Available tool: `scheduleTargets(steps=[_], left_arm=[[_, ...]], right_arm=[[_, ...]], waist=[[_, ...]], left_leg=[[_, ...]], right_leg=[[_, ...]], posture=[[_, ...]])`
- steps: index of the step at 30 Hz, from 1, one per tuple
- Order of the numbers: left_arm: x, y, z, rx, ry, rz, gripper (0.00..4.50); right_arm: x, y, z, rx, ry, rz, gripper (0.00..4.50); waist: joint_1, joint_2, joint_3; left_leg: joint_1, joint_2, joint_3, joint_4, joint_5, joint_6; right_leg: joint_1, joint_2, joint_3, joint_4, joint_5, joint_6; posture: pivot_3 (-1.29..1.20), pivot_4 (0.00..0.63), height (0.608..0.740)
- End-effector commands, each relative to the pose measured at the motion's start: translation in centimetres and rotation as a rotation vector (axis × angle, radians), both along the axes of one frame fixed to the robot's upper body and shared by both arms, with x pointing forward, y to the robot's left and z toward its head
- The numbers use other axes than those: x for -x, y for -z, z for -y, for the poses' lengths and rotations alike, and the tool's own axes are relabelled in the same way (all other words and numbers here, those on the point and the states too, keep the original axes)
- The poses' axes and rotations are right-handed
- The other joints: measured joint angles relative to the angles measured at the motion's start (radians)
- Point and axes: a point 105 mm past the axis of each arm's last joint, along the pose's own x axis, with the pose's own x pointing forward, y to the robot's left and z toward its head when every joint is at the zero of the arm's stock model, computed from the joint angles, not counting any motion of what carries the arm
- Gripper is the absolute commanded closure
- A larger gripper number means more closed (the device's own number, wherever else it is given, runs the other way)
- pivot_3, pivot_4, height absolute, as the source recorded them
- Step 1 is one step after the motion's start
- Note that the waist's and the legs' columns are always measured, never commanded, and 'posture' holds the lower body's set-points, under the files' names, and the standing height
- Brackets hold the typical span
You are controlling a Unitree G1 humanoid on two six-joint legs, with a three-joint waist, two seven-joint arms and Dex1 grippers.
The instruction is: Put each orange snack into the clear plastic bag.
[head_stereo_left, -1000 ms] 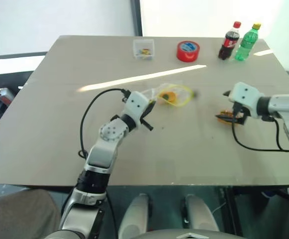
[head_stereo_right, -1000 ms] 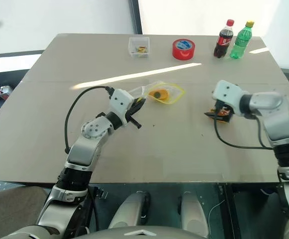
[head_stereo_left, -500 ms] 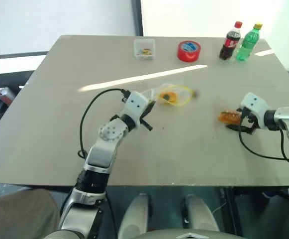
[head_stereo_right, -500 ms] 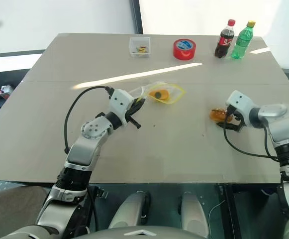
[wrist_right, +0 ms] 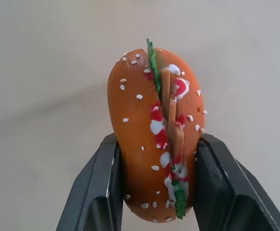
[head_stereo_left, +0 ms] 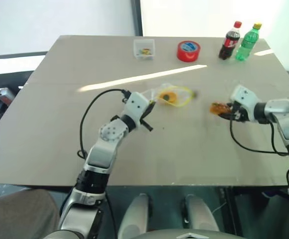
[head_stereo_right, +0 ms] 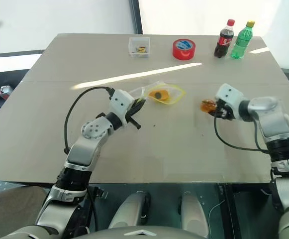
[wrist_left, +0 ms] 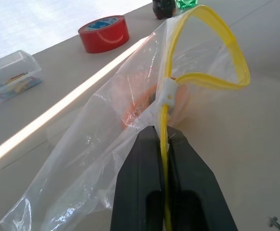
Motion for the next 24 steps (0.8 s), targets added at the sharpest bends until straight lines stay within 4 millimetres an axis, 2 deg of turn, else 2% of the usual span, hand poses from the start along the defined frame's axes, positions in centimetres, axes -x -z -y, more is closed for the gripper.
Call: scheduleTargets(steps=[1, 3, 10, 16, 19, 23, 24], left_arm=[[0.2, -1.3, 0.4, 0.01, 0.014, 0.051, 4.5], [0.2, -1.3, 0.6, 0.008, 0.02, 0.054, 4.5], [0.2, -1.5, 1.0, -0.003, 0.039, 0.064, 4.5], [0.9, -1.4, 2.2, -0.005, 0.093, 0.071, 4.5], [1.2, -1.5, 2.8, 0.012, 0.112, 0.072, 4.5], [1.3, -1.4, 3.2, 0.015, 0.12, 0.071, 4.5], [1.3, -1.4, 3.2, 0.016, 0.12, 0.07, 4.5]], right_arm=[[0.1, -2.8, -3.8, 0.022, -0.125, 0.162, 2.63], [-0.4, -2.6, -5.0, 0.087, -0.156, 0.223, 2.63], [-1.3, -3.8, -8.7, 0.043, -0.21, 0.283, 2.63], [-2.1, -3.4, -10.0, 0.059, -0.222, 0.286, 2.63], [-2.4, -2.5, -10.5, 0.084, -0.226, 0.258, 2.63], [-3.2, -3.8, -11.9, 0.009, -0.202, 0.299, 2.63], [-3.1, -3.9, -12.2, 0.007, -0.218, 0.302, 2.38]], waist=[[0.0, 0.0, 0.0], [0.001, 0.0, 0.0], [0.003, 0.0, 0.0], [0.003, 0.0, 0.0], [0.002, 0.0, 0.0], [-0.005, 0.001, 0.0], [-0.005, 0.001, 0.0]], left_leg=[[0.0, 0.0, 0.0, 0.0, 0.0, 0.0], [0.0, 0.0, 0.0, 0.0, 0.0, 0.0], [0.0, -0.001, -0.001, 0.0, 0.0, 0.0], [0.0, -0.001, -0.001, 0.0, 0.0, 0.0], [0.0, -0.001, -0.001, 0.0, 0.0, 0.0], [0.0, -0.001, 0.0, 0.0, 0.0, 0.0], [0.0, 0.0, 0.0, 0.0, 0.0, 0.0]], right_leg=[[0.0, 0.0, 0.0, 0.0, 0.0, 0.0], [0.0, 0.0, 0.0, 0.0, 0.0, 0.0], [0.0, 0.0, 0.0, 0.0, 0.0, 0.0], [0.0, 0.0, -0.001, 0.0, 0.0, 0.0], [0.0, 0.0, -0.001, 0.0, 0.0, 0.0], [0.0, 0.0, 0.0, 0.001, 0.0, 0.0], [-0.001, 0.0, 0.0, 0.001, 0.0, 0.0]], posture=[[0.0, 0.15, 0.74], [0.0, 0.15, 0.74], [0.0, 0.15, 0.74], [0.0, 0.15, 0.74], [0.0, 0.15, 0.74], [0.0, 0.15, 0.74], [0.0, 0.15, 0.74]])
